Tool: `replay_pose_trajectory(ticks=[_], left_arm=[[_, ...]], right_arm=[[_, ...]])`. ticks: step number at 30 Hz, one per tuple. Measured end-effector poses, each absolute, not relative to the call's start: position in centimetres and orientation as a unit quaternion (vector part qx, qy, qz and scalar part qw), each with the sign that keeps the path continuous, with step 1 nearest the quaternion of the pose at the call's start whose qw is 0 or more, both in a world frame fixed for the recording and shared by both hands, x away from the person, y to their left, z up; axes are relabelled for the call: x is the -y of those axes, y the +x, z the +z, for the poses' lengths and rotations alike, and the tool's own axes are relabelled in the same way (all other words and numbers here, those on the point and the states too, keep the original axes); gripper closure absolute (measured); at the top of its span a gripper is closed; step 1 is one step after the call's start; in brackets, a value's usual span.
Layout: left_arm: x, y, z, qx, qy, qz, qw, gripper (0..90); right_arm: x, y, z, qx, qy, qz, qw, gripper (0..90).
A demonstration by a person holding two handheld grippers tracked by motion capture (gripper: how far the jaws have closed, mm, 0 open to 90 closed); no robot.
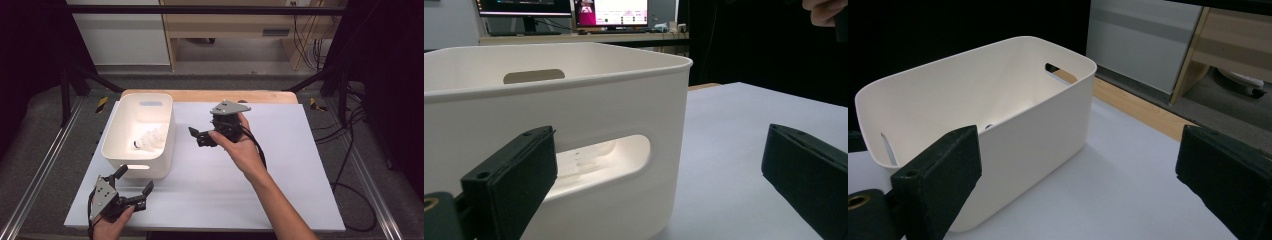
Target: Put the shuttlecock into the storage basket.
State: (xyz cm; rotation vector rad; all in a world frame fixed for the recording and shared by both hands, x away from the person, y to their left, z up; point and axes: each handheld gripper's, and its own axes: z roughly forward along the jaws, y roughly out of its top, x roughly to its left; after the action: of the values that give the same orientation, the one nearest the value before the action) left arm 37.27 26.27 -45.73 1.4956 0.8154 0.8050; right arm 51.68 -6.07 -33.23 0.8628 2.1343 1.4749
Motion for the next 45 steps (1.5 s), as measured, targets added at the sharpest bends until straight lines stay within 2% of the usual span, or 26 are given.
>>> replay_pose_trajectory(ticks=[16,26,45], left_arm=[[-26.4,37.2,-45.8,-0.355,0.64,0.348,0.586,1.3],[-26.5,37.3,-45.9,-0.357,0.64,0.349,0.584,1.3],[-26.3,37.4,-45.9,-0.356,0.642,0.348,0.583,1.3]], right_arm=[[12.5,50.1,-34.0,-0.745,0.345,0.522,0.23,4.5],[14.5,49.5,-34.1,-0.746,0.344,0.51,0.255,4.2],[18.7,48.8,-33.9,-0.722,0.377,0.514,0.27,3.9]])
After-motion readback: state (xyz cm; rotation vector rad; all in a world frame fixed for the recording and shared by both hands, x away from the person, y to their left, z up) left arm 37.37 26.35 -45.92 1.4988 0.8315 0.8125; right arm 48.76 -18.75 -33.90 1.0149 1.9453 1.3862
